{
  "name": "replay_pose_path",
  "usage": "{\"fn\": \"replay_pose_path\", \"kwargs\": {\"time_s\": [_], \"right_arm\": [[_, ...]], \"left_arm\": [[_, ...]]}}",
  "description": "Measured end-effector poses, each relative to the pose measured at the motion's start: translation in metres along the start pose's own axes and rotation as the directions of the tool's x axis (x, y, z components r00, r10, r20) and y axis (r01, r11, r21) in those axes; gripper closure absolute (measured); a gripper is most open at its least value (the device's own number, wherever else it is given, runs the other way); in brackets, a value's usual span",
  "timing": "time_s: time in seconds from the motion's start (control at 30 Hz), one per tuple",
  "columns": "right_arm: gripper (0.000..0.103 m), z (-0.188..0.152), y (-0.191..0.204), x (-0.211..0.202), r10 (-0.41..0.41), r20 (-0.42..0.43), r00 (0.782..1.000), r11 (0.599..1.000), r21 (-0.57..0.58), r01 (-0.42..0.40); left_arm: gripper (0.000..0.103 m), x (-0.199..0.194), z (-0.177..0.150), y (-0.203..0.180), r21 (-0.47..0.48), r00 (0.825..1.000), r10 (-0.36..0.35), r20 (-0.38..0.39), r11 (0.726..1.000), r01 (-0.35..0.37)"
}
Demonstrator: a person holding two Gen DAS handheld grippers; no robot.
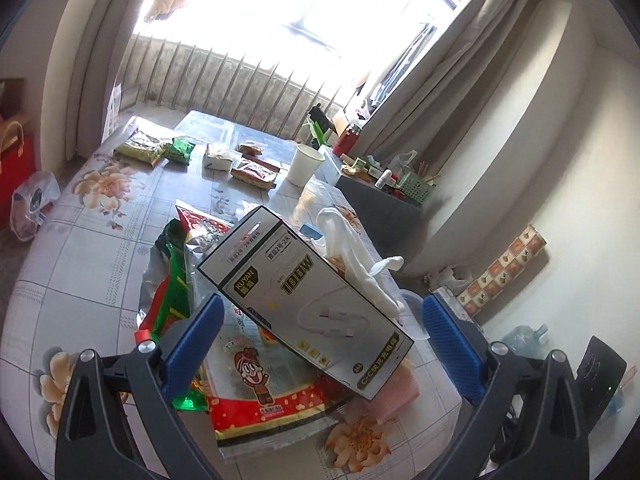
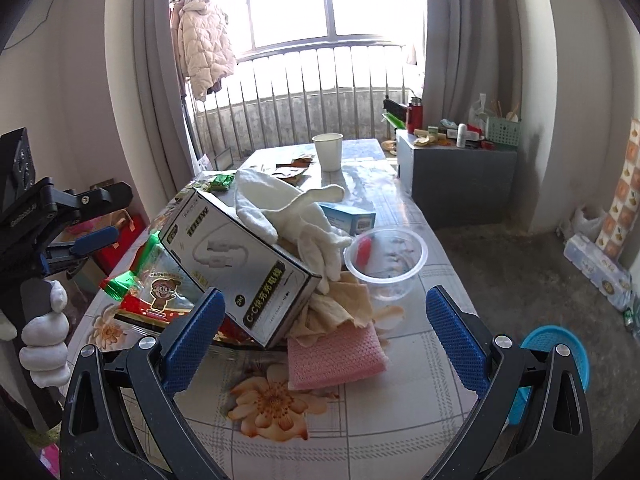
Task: Collect trash
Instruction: 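Grasp the white KUYAN cable box with the right gripper while the left gripper grasps the red snack bag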
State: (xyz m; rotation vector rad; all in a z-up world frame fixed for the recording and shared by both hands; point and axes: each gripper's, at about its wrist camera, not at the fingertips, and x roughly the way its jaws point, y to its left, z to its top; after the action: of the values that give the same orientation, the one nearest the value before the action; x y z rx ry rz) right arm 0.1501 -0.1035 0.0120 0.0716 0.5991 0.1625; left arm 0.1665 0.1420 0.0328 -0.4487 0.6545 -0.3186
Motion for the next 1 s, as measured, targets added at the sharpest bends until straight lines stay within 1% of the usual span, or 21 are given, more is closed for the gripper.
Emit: {"fn": "replay_pose_path", "kwargs": {"time_s": [0.07,0.13,0.2,0.3,0.37,0.43,0.53,0.6,0.7,0.8,0.87,0.93,1.0], "right_arm": [[0.011,0.007,0.004,0.006,0.030,0.003,1.000,0.999,-0.030,-0.030],[0.014,0.014,0.005,0.016,0.097,-0.017,0.995,0.994,-0.040,-0.098],[0.022,0.025,0.006,0.031,0.168,-0.044,0.985,0.985,-0.036,-0.170],[0.031,0.040,0.006,0.058,0.248,-0.098,0.964,0.968,-0.013,-0.250],[0.032,0.047,0.005,0.078,0.282,-0.138,0.949,0.959,0.023,-0.282],[0.033,0.049,0.003,0.096,0.319,-0.186,0.929,0.948,0.058,-0.314],[0.035,0.043,0.009,0.107,0.346,-0.249,0.904,0.938,0.063,-0.342],[0.037,0.039,0.015,0.107,0.374,-0.281,0.884,0.926,0.060,-0.373],[0.037,0.031,0.025,0.092,0.401,-0.295,0.867,0.911,0.034,-0.410],[0.037,0.024,0.037,0.074,0.414,-0.298,0.860,0.900,-0.010,-0.436],[0.037,0.019,0.046,0.063,0.426,-0.303,0.852,0.889,-0.032,-0.456],[0.037,0.015,0.055,0.054,0.445,-0.310,0.840,0.875,-0.049,-0.481],[0.037,0.008,0.065,0.049,0.460,-0.316,0.830,0.861,-0.068,-0.503]], "left_arm": [[0.006,0.015,0.008,0.009,-0.044,0.999,-0.006,-0.048,0.999,0.004],[0.006,0.027,0.012,0.018,-0.098,0.995,-0.031,-0.090,0.995,0.022],[0.007,0.034,0.013,0.024,-0.134,0.993,-0.047,-0.111,0.991,0.032],[0.011,0.040,0.009,0.029,-0.156,0.991,-0.049,-0.128,0.987,0.028],[0.014,0.043,0.004,0.032,-0.162,0.988,-0.054,-0.146,0.986,0.030],[0.015,0.044,0.000,0.035,-0.166,0.986,-0.050,-0.158,0.986,0.024],[0.015,0.045,-0.003,0.042,-0.178,0.986,-0.044,-0.160,0.984,0.015],[0.015,0.045,-0.004,0.047,-0.185,0.986,-0.044,-0.162,0.983,0.014],[0.015,0.044,-0.005,0.051,-0.186,0.986,-0.037,-0.165,0.983,0.006],[0.015,0.043,-0.007,0.054,-0.199,0.984,-0.046,-0.170,0.980,0.011],[0.015,0.043,-0.007,0.056,-0.217,0.980,-0.072,-0.184,0.976,0.030],[0.014,0.043,-0.009,0.057,-0.240,0.976,-0.091,-0.200,0.970,0.041],[0.014,0.041,-0.010,0.056,-0.242,0.974,-0.095,-0.206,0.969,0.044]]}}
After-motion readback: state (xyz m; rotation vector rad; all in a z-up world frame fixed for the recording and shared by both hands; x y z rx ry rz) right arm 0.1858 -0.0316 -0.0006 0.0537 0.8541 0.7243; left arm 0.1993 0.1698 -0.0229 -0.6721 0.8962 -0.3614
